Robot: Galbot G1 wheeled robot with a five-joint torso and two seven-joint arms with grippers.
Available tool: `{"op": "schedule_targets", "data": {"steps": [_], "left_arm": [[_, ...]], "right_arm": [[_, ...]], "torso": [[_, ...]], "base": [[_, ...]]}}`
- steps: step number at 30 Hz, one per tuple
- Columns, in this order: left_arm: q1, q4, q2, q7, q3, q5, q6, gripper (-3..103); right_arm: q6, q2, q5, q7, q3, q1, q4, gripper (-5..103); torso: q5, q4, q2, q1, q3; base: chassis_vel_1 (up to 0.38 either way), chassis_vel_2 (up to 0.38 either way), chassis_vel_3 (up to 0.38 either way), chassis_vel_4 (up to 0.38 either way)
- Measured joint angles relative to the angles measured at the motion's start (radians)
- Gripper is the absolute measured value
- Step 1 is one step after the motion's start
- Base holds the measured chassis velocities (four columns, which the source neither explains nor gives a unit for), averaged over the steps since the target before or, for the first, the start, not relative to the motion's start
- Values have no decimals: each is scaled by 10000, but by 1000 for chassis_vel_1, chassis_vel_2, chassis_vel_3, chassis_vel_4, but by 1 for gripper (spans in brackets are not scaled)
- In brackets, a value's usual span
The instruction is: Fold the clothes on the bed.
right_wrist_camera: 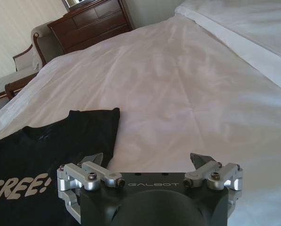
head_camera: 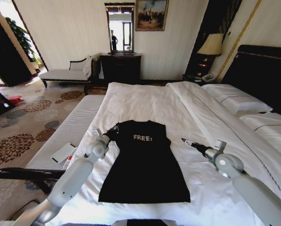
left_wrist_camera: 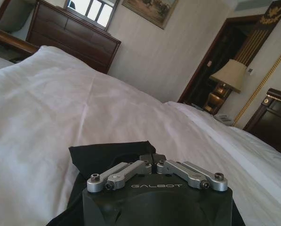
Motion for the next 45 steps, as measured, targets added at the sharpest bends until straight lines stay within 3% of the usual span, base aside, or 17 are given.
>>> {"op": "schedule_targets", "data": {"steps": [13,21,28,32,35,39,41,45], "left_arm": [[-376,670,-356,163,1699,879,-117,0],[-735,1651,-905,125,1958,1251,-94,0],[-635,1719,-1075,-19,2126,1255,-85,-2],[-532,1465,-904,-155,2074,1196,0,14],[-456,1238,-736,-199,1954,1194,48,19],[-380,751,-508,-308,1699,1199,141,41],[-379,636,-473,-328,1628,1192,145,41],[-409,414,-342,-382,1134,1154,146,62]], "right_arm": [[27,0,-18,-94,-75,86,-101,100],[38,0,-25,-105,-90,66,-100,100],[46,-17,-11,-105,-85,77,-66,100],[55,-22,7,-124,-87,135,-84,100],[57,-12,28,-143,-145,236,-88,100],[64,42,48,-171,-283,446,-97,100],[69,52,52,-176,-302,476,-101,100],[95,23,62,-282,-317,574,-130,100]], "torso": [[0,2,0,0,0],[0,1,0,0,0],[-1,1,0,0,0],[-1,1,0,-1,0],[-1,2,0,0,0],[-1,5,0,0,0],[-1,4,0,-1,0],[-1,0,0,-1,0]], "base": [[0,0,0,0],[0,0,0,0],[0,0,0,0],[0,0,0,0],[0,0,0,0],[0,0,0,0],[0,0,0,0],[0,0,0,0]]}}
